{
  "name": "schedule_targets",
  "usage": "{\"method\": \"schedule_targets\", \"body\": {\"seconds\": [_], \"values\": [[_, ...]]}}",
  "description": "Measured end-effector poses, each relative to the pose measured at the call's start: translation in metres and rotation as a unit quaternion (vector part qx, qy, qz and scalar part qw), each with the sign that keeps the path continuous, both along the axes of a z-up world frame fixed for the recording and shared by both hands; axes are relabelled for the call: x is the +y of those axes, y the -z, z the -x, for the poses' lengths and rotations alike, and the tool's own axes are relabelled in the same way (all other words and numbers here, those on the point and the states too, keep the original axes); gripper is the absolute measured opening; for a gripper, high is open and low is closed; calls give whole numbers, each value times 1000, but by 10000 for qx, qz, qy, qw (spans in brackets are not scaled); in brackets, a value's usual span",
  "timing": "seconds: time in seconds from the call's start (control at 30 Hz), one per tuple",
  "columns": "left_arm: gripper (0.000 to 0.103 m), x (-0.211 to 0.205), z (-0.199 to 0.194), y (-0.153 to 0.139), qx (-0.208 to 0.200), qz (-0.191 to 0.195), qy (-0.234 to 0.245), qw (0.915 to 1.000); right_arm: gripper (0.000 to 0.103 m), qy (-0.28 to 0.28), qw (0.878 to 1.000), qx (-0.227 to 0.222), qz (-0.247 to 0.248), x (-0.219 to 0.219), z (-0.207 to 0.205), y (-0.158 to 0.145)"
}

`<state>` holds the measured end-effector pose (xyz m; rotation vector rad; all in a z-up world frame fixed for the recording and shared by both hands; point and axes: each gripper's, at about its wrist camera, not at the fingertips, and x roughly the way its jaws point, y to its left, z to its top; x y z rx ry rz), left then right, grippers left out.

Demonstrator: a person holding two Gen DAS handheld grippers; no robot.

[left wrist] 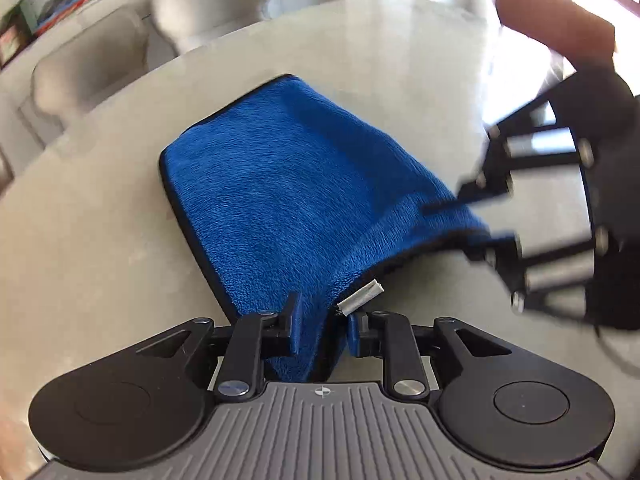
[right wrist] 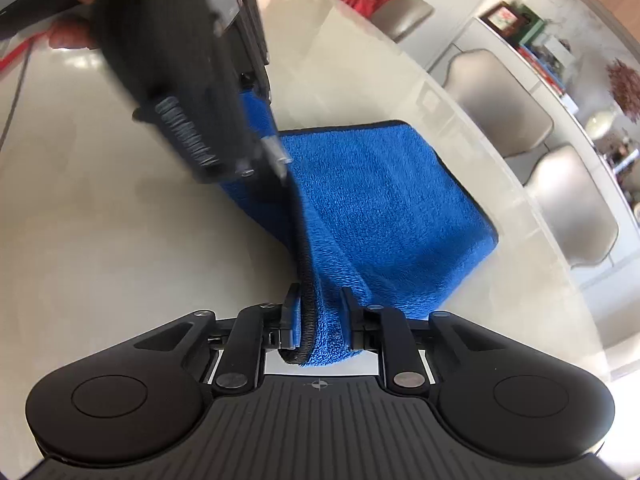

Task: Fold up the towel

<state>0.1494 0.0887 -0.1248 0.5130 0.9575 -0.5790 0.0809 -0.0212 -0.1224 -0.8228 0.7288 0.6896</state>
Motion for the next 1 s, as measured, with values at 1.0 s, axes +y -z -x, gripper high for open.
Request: {"method": "schedule_targets", "body": {"seconds": [1.0], "values": [[7, -10, 32, -3, 21, -591, 918, 9940, 7, -781, 9911, 999, 404, -9, 5, -18]]}}
